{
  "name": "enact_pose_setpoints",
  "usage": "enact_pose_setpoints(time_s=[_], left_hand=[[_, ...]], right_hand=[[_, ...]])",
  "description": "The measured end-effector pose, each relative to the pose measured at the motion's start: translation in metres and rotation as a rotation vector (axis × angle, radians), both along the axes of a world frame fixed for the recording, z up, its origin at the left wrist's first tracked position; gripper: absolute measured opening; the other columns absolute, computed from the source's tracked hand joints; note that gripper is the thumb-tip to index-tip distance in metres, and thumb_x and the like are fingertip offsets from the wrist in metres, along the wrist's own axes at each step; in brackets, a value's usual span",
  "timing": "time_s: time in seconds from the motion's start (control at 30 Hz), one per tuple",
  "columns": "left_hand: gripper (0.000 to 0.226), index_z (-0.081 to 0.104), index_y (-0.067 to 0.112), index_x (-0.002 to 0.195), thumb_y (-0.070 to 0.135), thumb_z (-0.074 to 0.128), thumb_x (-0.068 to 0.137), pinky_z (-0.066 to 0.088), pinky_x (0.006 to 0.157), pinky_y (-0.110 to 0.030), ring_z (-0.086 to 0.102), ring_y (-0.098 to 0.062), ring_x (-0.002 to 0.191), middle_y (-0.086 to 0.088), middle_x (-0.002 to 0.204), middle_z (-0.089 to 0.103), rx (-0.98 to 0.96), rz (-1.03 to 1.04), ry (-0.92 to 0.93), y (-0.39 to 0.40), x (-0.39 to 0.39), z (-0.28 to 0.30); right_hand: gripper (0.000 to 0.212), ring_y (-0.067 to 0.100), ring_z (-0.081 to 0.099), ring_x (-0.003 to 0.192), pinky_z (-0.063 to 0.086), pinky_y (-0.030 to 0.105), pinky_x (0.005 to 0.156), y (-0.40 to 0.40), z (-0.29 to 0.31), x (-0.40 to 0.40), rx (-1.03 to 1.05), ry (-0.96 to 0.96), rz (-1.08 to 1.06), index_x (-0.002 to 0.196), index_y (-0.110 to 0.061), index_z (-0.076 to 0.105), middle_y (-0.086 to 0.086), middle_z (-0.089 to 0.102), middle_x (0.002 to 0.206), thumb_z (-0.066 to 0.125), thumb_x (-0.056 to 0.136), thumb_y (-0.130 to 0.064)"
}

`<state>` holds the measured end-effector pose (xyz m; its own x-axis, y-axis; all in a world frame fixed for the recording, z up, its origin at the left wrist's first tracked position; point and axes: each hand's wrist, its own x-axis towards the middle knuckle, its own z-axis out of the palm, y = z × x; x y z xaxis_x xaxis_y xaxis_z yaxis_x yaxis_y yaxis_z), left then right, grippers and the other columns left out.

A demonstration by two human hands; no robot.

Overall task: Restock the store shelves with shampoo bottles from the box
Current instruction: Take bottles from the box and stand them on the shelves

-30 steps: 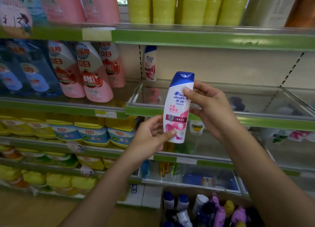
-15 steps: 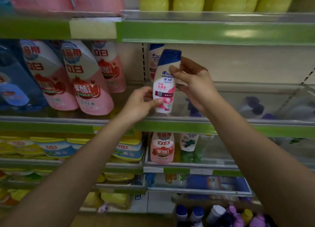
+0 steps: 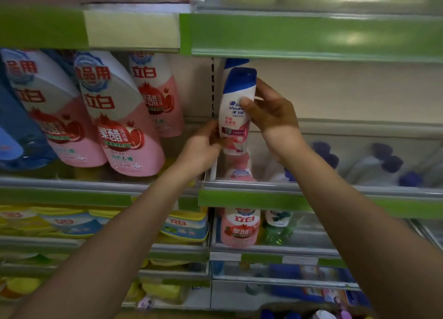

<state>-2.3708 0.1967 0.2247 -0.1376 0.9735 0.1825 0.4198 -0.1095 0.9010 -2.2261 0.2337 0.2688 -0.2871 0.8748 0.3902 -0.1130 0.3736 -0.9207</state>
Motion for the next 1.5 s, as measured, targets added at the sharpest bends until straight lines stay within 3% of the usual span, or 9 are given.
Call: enact_pose_setpoints(time_s=[0.1, 0.23, 0.37, 0.47, 0.7, 1.0, 1.23, 1.5], left_hand=[[0.022, 0.059, 0.012, 0.109, 0.011, 0.064, 0.088, 0.053, 0.089, -0.037, 0.065, -0.018, 0.1, -0.005, 0.108, 0.068, 0.005, -0.006, -0.001, 0.017, -0.003, -0.002], [0.024, 0.061, 0.01, 0.11, 0.011, 0.065, 0.087, 0.053, 0.076, -0.016, 0.066, -0.01, 0.089, 0.001, 0.1, 0.069, 0.013, -0.042, -0.047, 0.036, -0.003, -0.002], [0.022, 0.059, 0.015, 0.103, 0.005, 0.065, 0.085, 0.051, 0.069, -0.01, 0.062, -0.001, 0.081, 0.007, 0.092, 0.065, 0.052, -0.052, -0.123, 0.044, -0.006, -0.002], [0.023, 0.058, 0.023, 0.097, 0.005, 0.065, 0.085, 0.049, 0.074, -0.013, 0.062, -0.002, 0.084, 0.011, 0.091, 0.064, 0.083, -0.062, -0.099, 0.05, -0.008, -0.003], [0.024, 0.057, 0.027, 0.105, 0.01, 0.062, 0.088, 0.047, 0.087, -0.023, 0.063, -0.008, 0.095, 0.012, 0.096, 0.065, 0.089, -0.048, -0.065, 0.064, -0.014, -0.007], [0.028, 0.056, 0.018, 0.118, 0.014, 0.06, 0.091, 0.047, 0.08, -0.014, 0.061, -0.002, 0.098, 0.004, 0.109, 0.066, 0.123, -0.084, -0.064, 0.077, -0.02, -0.012], [0.027, 0.056, 0.017, 0.116, 0.013, 0.061, 0.09, 0.049, 0.084, -0.02, 0.063, -0.009, 0.101, 0.0, 0.111, 0.066, 0.125, -0.079, -0.071, 0.081, -0.019, -0.014], [0.028, 0.058, 0.016, 0.117, 0.014, 0.061, 0.09, 0.051, 0.086, -0.025, 0.064, -0.012, 0.101, -0.001, 0.111, 0.067, 0.083, -0.043, -0.073, 0.076, -0.016, -0.01]], right_hand=[[0.039, 0.022, 0.068, 0.098, 0.058, 0.033, 0.081, 0.01, 0.0, -0.003, -0.008, 0.019, -0.016, 0.132, -0.009, 0.053, 0.01, 0.069, 0.11, 0.059, 0.093, -0.006], [0.039, 0.014, 0.069, 0.095, 0.057, 0.027, 0.076, 0.026, -0.003, -0.008, -0.015, 0.025, -0.025, 0.132, -0.014, 0.054, 0.003, 0.07, 0.105, 0.059, 0.094, -0.009], [0.042, 0.022, 0.066, 0.105, 0.057, 0.026, 0.077, 0.04, -0.009, -0.013, -0.013, 0.06, -0.034, 0.134, -0.015, 0.052, 0.013, 0.065, 0.119, 0.061, 0.093, -0.012], [0.045, 0.027, 0.063, 0.111, 0.058, 0.034, 0.084, 0.05, -0.013, -0.015, 0.028, 0.056, -0.057, 0.136, -0.01, 0.052, 0.016, 0.055, 0.13, 0.063, 0.092, -0.014], [0.049, 0.03, 0.062, 0.111, 0.056, 0.044, 0.09, 0.071, -0.02, -0.02, 0.061, 0.055, -0.082, 0.136, -0.006, 0.052, 0.022, 0.052, 0.126, 0.065, 0.091, -0.018], [0.048, 0.024, 0.062, 0.111, 0.058, 0.039, 0.088, 0.084, -0.018, -0.024, 0.06, 0.007, -0.132, 0.137, -0.013, 0.052, 0.013, 0.054, 0.125, 0.065, 0.091, -0.024], [0.046, 0.019, 0.064, 0.11, 0.058, 0.035, 0.087, 0.084, -0.014, -0.022, 0.06, -0.042, -0.127, 0.135, -0.021, 0.052, 0.009, 0.059, 0.127, 0.064, 0.092, -0.028], [0.047, 0.019, 0.067, 0.106, 0.058, 0.035, 0.088, 0.08, -0.01, -0.018, 0.041, -0.055, -0.107, 0.137, -0.012, 0.051, 0.012, 0.06, 0.124, 0.063, 0.093, -0.023]])
